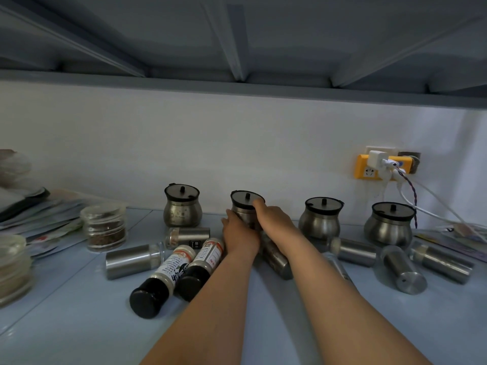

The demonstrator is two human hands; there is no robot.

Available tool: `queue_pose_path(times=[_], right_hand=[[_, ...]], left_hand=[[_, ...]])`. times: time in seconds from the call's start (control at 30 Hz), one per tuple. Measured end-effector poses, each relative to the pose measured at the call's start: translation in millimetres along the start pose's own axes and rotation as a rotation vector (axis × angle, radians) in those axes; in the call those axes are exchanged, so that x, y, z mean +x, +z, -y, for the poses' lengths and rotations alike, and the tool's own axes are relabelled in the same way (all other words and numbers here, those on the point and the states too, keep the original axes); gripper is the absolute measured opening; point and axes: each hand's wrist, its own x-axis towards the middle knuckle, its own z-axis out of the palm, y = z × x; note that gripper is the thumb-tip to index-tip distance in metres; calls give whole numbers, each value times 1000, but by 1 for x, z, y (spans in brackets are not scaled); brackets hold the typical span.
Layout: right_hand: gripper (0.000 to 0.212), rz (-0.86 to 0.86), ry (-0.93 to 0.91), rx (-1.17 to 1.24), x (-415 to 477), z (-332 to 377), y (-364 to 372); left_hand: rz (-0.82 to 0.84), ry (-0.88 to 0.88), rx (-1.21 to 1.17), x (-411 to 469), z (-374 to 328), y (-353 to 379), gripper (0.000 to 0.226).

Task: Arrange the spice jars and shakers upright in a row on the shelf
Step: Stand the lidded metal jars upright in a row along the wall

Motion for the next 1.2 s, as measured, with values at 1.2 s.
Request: queue_pose_path(times=[1.2], right_hand=[[53, 31, 2, -68, -13, 7, -4]], left_hand=[[-20, 19, -290, -21, -12, -2, 37]])
